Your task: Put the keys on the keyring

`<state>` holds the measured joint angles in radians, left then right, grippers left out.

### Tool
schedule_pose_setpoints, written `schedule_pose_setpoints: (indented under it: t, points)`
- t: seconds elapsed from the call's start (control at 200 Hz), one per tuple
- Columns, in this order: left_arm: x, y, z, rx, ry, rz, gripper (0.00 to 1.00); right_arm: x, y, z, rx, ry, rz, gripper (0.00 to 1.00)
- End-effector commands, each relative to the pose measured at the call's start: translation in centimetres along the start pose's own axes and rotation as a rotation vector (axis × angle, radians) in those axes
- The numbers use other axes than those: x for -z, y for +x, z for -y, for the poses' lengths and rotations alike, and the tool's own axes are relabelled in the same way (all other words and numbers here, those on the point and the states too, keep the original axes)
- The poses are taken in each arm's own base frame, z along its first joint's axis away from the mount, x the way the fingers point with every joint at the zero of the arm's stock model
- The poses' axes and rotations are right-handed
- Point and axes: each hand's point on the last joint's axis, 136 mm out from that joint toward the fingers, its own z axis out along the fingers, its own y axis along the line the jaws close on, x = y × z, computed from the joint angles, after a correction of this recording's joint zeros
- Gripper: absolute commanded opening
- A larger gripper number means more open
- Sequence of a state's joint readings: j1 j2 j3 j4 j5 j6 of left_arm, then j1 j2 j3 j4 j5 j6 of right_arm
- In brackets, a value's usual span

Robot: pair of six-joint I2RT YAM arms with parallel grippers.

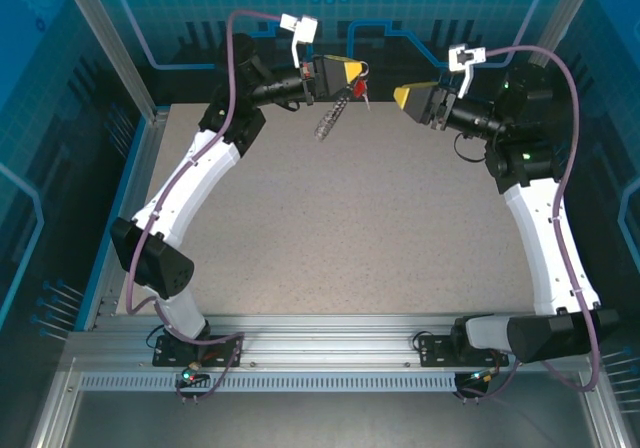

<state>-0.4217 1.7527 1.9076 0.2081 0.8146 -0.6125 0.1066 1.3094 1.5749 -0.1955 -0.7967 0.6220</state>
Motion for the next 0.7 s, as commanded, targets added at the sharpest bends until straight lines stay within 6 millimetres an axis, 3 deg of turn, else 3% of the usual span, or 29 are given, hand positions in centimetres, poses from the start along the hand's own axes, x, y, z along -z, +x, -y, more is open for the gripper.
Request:
schedule_pose_setpoints:
  t: [0.0,0.2,0.375,0.695]
  points:
    - [0.4,-1.8,1.9,-0.028,0.024,0.074,0.0,-0.4,-4.2,-1.7,0.011,-0.039,0.139,0.44]
    - [0.7,-2.3,1.2,0.001,0.0,0.148,0.0,-3.1,-5.2,-2.8,-0.012,-0.095,0.182,0.41]
    - [0.6,-2.2,0.9,0.022,-0.003,0.182,0.0,-5.2,-4.9,-3.1,-0.019,-0.124,0.176,0.38]
    - [0.7,-2.6,1.3,0.027,0.002,0.206,0.0,-6.1,-4.0,-1.8,-0.049,-0.107,0.165,0.31]
